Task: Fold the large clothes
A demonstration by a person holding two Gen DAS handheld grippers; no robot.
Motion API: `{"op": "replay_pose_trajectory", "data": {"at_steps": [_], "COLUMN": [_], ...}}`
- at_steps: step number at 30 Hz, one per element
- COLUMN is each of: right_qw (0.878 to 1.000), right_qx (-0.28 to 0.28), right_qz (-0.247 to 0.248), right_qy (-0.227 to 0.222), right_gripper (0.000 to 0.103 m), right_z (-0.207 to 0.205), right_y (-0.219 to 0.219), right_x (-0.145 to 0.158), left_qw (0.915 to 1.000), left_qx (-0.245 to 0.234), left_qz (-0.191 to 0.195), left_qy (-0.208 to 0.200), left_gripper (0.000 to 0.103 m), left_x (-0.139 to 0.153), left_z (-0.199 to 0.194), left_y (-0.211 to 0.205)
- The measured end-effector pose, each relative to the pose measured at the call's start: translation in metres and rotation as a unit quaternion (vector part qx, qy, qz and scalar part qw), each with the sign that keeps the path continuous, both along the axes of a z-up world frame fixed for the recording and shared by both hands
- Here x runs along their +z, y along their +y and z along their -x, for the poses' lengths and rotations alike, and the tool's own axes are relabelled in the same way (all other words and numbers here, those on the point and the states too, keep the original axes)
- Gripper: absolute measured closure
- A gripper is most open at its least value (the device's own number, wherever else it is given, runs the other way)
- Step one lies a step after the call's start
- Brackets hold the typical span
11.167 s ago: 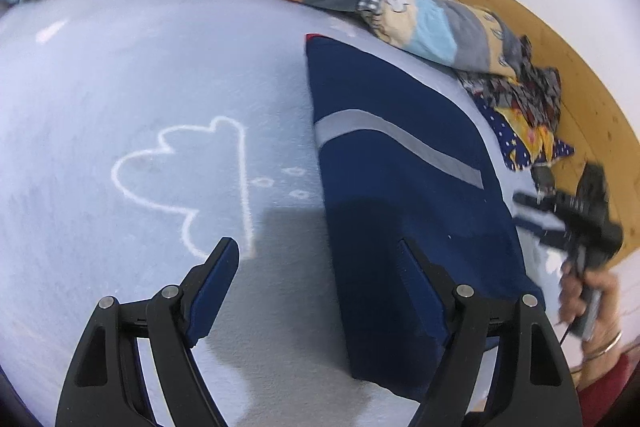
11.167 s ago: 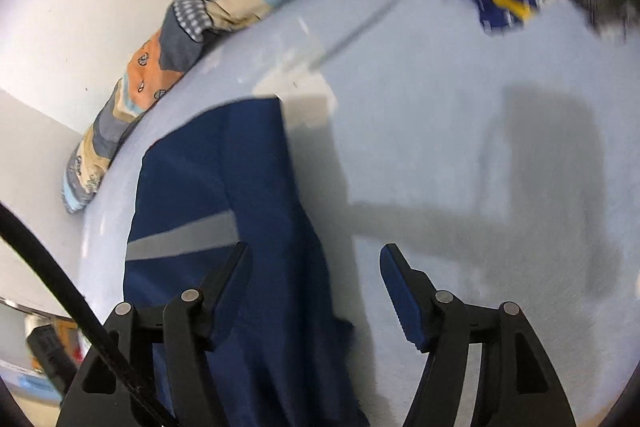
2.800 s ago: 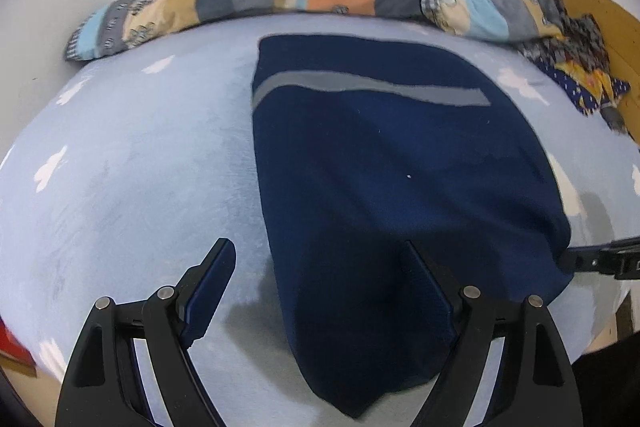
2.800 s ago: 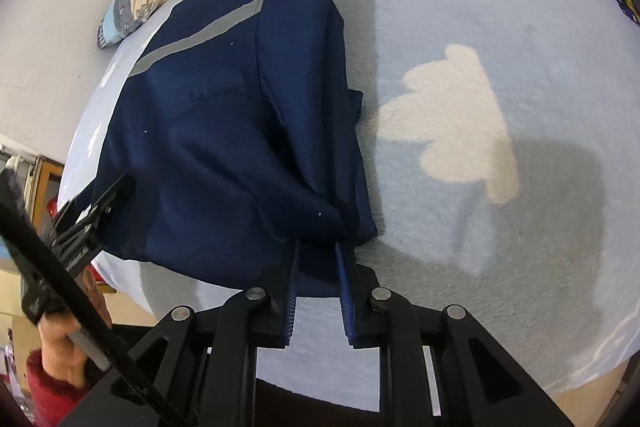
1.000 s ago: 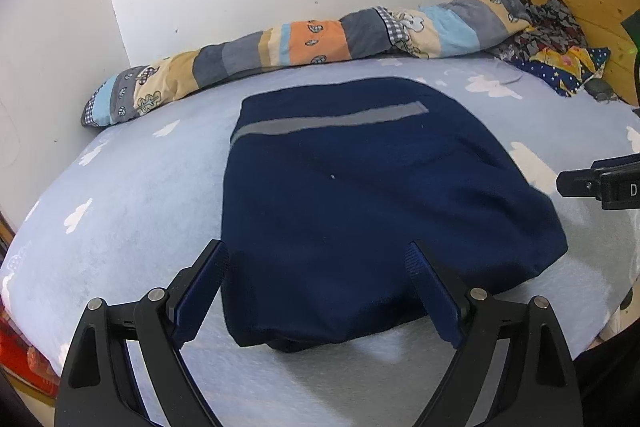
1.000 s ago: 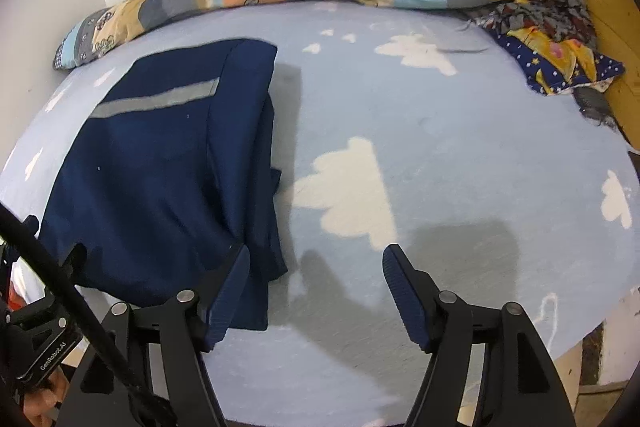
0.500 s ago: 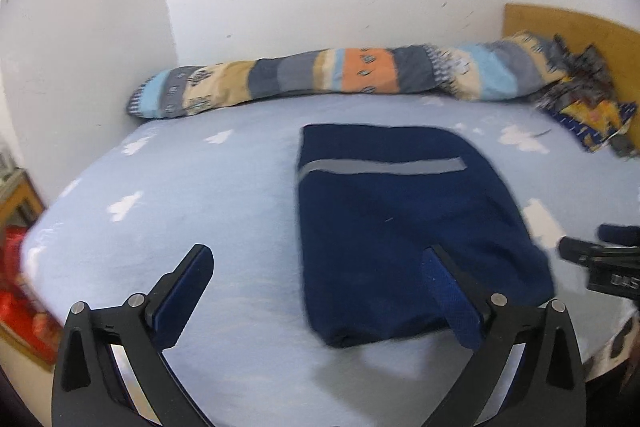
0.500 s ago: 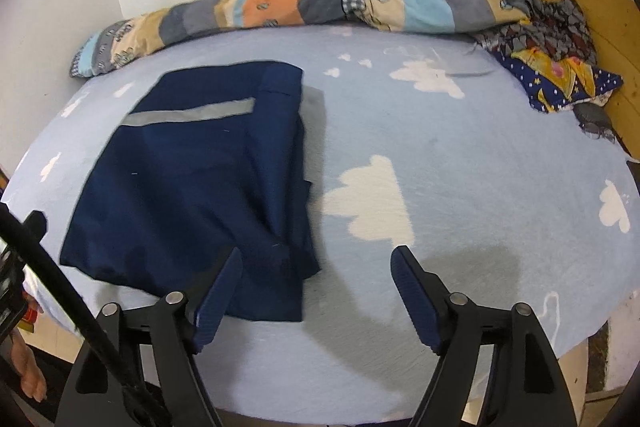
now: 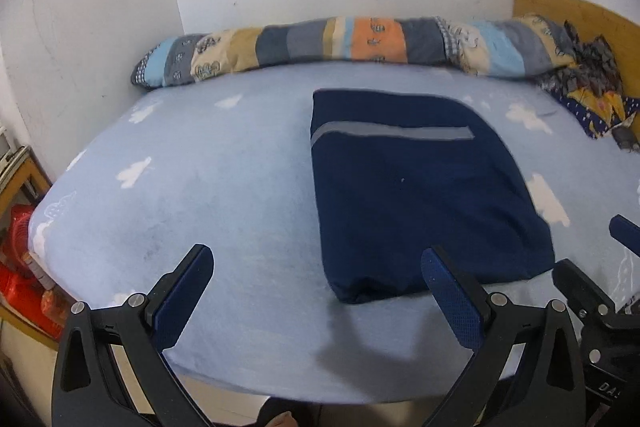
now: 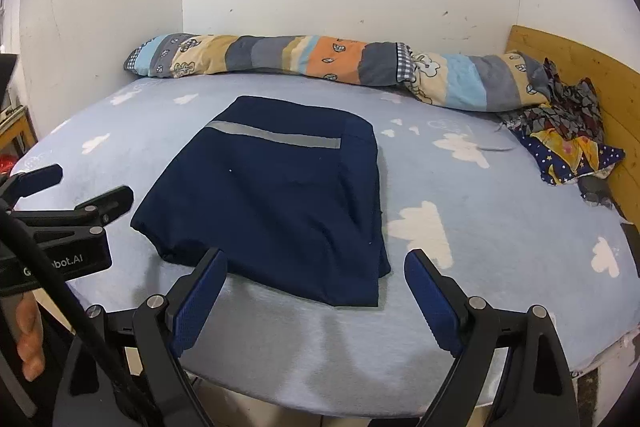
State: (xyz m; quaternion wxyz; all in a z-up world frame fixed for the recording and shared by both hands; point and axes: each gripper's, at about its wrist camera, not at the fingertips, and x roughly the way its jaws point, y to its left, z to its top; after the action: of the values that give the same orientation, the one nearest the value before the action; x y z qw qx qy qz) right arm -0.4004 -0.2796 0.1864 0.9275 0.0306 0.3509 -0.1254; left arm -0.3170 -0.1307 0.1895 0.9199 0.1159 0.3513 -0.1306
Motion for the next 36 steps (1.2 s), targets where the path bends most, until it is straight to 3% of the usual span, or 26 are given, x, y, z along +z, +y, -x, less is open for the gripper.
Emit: {"op": "replay_pose_trajectory", "data": {"at_steps": [3, 10, 19, 36], "right_qw": [1.0, 1.0, 1.0, 1.0], "right_qx": [0.0, 0.006, 0.008, 0.006], "right_qz": [-0.011, -0.004, 0.002, 0.004], "right_qy": [-0.002, -0.001, -0.004, 0.002], "right_gripper": [0.01, 0.01, 0.01, 0.01], "right_z": [-0.001, -0.002, 0.001, 0.003], "right_y": [-0.001, 0.002, 0.004, 0.002], "right_x": [0.0, 0.0, 0.0, 0.0], "left_qw": [0.9997, 0.9994, 0.9978, 0.9972], "left_qx": [0.022, 0.024, 0.027, 0.027], "left_qz": [-0.008, -0.024, -0.057, -0.063], "left_qy": [-0.011, 0.002, -0.022, -0.031], "left_gripper": [0.0, 0.0, 0.0, 0.0], "left_x": [0.0, -0.006, -0.006, -0.004], "left_z": [-0.001, -0.004, 0.002, 0.004], "left_y": [0.005, 0.004, -0.003, -0.003]}}
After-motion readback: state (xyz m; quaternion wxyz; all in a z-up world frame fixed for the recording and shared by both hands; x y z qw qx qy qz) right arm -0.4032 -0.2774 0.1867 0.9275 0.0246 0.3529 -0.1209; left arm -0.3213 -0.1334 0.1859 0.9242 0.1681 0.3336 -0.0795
